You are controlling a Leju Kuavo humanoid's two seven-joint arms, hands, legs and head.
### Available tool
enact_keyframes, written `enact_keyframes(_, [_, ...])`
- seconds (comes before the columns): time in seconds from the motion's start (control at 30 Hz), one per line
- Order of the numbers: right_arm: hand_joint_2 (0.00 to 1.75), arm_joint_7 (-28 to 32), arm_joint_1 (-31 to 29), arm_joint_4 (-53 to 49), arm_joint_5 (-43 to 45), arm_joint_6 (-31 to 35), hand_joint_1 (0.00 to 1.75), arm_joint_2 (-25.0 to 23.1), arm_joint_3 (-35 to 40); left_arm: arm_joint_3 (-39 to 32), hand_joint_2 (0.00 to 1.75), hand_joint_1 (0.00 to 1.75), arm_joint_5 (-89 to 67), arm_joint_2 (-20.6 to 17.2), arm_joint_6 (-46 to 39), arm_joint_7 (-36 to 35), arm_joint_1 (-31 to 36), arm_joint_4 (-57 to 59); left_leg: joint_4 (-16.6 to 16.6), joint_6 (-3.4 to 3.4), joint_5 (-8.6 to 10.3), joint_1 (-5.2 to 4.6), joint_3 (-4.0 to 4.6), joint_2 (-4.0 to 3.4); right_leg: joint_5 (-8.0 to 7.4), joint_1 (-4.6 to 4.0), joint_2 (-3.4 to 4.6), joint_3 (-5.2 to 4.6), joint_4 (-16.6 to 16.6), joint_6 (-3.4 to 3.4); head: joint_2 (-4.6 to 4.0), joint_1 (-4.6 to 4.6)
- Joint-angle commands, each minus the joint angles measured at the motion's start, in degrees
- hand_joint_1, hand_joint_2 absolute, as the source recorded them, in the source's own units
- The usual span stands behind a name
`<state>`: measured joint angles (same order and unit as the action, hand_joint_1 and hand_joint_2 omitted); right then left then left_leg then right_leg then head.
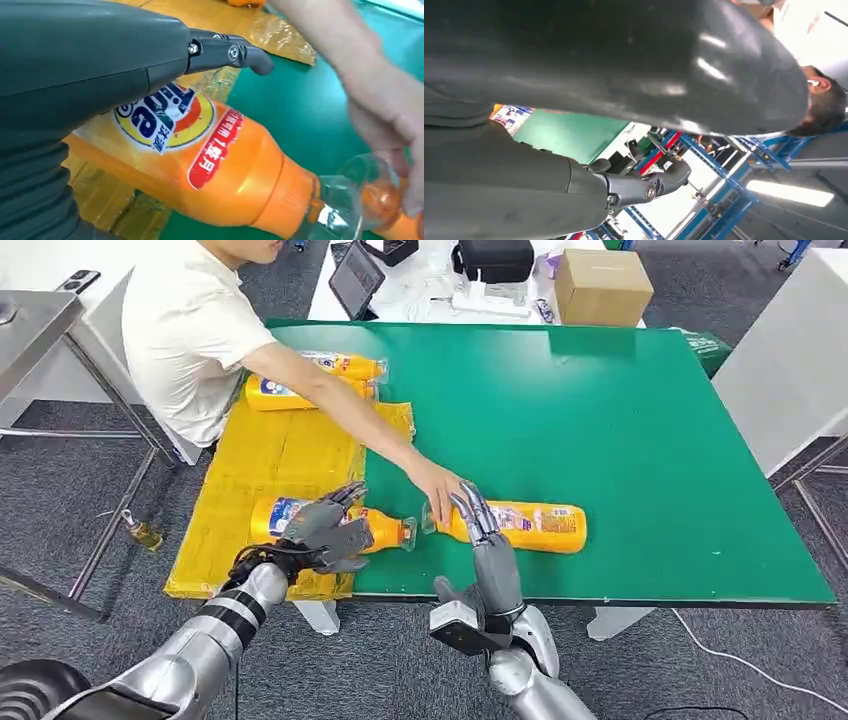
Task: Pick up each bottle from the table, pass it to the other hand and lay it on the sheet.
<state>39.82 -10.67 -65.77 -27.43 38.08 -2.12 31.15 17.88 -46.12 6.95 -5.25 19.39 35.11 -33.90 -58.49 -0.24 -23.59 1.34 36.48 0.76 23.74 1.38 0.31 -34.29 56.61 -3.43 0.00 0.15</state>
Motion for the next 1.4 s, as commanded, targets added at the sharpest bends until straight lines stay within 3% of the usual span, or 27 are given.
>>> enact_keyframes(0.03, [0.00, 0.18, -0.72, 5.79, -8.54, 1.92, 0.00, -0.26, -5.61, 1.99, 0.00, 0.00, 10.46, 1.01, -17.50, 5.78, -9.80, -20.90, 0.06, 0.12, -0.14, 0.00, -0.31, -0.14, 0.09, -0.06, 0.03, 0.30, -0.10, 0.18, 0.00, -0.02])
enact_keyframes(0.1, [0.00, -0.54, 0.27, 5.74, -14.21, 1.92, 0.00, -1.61, -10.84, 2.18, 0.00, 0.00, 13.06, 2.40, -28.22, 8.04, -14.67, -30.12, 0.05, 0.11, -0.13, -0.01, -0.25, -0.03, 0.12, -0.03, -0.07, 0.26, -0.09, 0.14, 0.00, 0.00])
enact_keyframes(0.13, [0.00, -0.48, 0.28, 5.88, -14.25, 1.92, 0.00, -1.55, -10.95, 3.18, 1.75, 0.00, 13.21, 2.04, -28.53, 7.57, -15.59, -31.84, 0.04, 0.14, -0.19, -0.01, -0.33, -0.07, 0.17, -0.05, -0.05, 0.33, -0.09, 0.18, 0.00, -0.04])
enact_keyframes(0.2, [0.00, -3.49, 0.64, 5.59, -18.35, 1.92, 0.00, -1.74, -14.18, 3.28, 1.75, 0.00, 14.25, 2.41, -34.75, 8.58, -19.37, -37.94, 0.03, 0.10, -0.16, -0.01, -0.23, -0.05, 0.13, -0.03, -0.05, 0.20, -0.06, 0.14, 0.00, -0.02])
enact_keyframes(0.33, [0.00, -5.80, 0.40, 6.27, -21.62, 1.92, 0.00, -0.91, -17.32, 3.42, 1.75, 0.00, 14.59, 2.47, -34.75, 9.70, -23.94, -42.48, 0.03, 0.09, -0.13, -0.02, -0.07, -0.11, 0.06, -0.01, 0.03, 0.02, -0.06, 0.09, 0.00, -0.02])
enact_keyframes(0.47, [0.00, -5.52, 0.35, 6.38, -21.30, 1.92, 0.00, -0.71, -17.34, 3.47, 1.75, 0.00, 14.66, 2.41, -34.75, 9.85, -24.20, -42.72, 0.03, 0.10, -0.14, -0.02, -0.09, -0.10, 0.07, -0.02, 0.01, 0.05, -0.08, 0.10, 0.00, -0.02])
enact_keyframes(0.53, [0.00, -9.45, -0.51, 8.38, -24.71, 1.92, 0.00, 0.33, -17.76, 2.90, 1.75, 0.00, 14.20, 2.92, -34.75, 11.67, -26.03, -44.42, 0.03, 0.12, -0.18, -0.01, -0.19, -0.12, 0.10, -0.04, 0.02, 0.15, -0.09, 0.14, 0.00, 0.00])
enact_keyframes(0.57, [0.00, -16.98, -2.70, 12.89, -29.00, 1.15, 0.00, 4.48, -15.54, 5.93, 1.75, 0.00, 19.36, 1.80, -32.43, 11.14, -28.87, -47.97, 0.04, 0.10, -0.14, -0.02, -0.10, -0.10, 0.08, -0.02, 0.01, 0.05, -0.09, 0.10, 0.00, -0.02])
enact_keyframes(0.8, [0.00, -22.16, -9.06, 21.18, -35.93, 1.92, 0.00, 8.42, -15.64, 8.94, 1.75, 0.00, 21.42, 1.23, -33.07, 10.88, -28.47, -47.02, 0.03, 0.15, -0.17, -0.02, -0.20, -0.14, 0.08, -0.04, 0.00, 0.18, -0.13, 0.15, 0.00, 0.00])
enact_keyframes(0.97, [0.00, -21.93, -10.33, 22.79, -36.15, 1.92, 0.00, 8.32, -15.84, 9.37, 1.75, 0.00, 21.63, 1.25, -33.23, 11.06, -28.14, -46.50, 0.08, 0.15, -0.21, -0.06, -0.37, -0.23, 0.10, -0.03, 0.10, 0.30, -0.12, 0.25, 0.00, -0.04])
enact_keyframes(1.17, [0.00, -23.45, -15.49, 30.69, -36.24, -4.33, 0.00, 8.83, -14.18, 10.99, 1.75, 0.00, 24.11, 1.05, -31.36, 11.29, -27.69, -46.68, 0.04, 0.11, -0.14, -0.05, -0.14, -0.16, 0.06, 0.00, 0.07, 0.07, -0.08, 0.12, 0.00, -0.07])
enact_keyframes(1.3, [0.00, -26.91, -17.86, 34.64, -39.87, -3.67, 0.00, 9.21, -11.95, 11.16, 1.75, 0.00, 24.36, 0.77, -31.43, 11.22, -27.29, -47.20, 0.01, 0.14, -0.18, -0.04, -0.21, -0.21, 0.07, -0.02, 0.09, 0.15, -0.09, 0.15, 0.00, -0.04])
enact_keyframes(1.4, [0.00, -29.51, -19.97, 38.35, -39.95, -9.55, 0.00, 9.45, -11.31, 10.89, 1.75, 0.00, 25.42, 0.70, -30.97, 10.74, -27.30, -47.04, 0.02, 0.13, -0.16, -0.05, -0.21, -0.19, 0.07, -0.02, 0.06, 0.16, -0.07, 0.17, 0.00, -0.02])
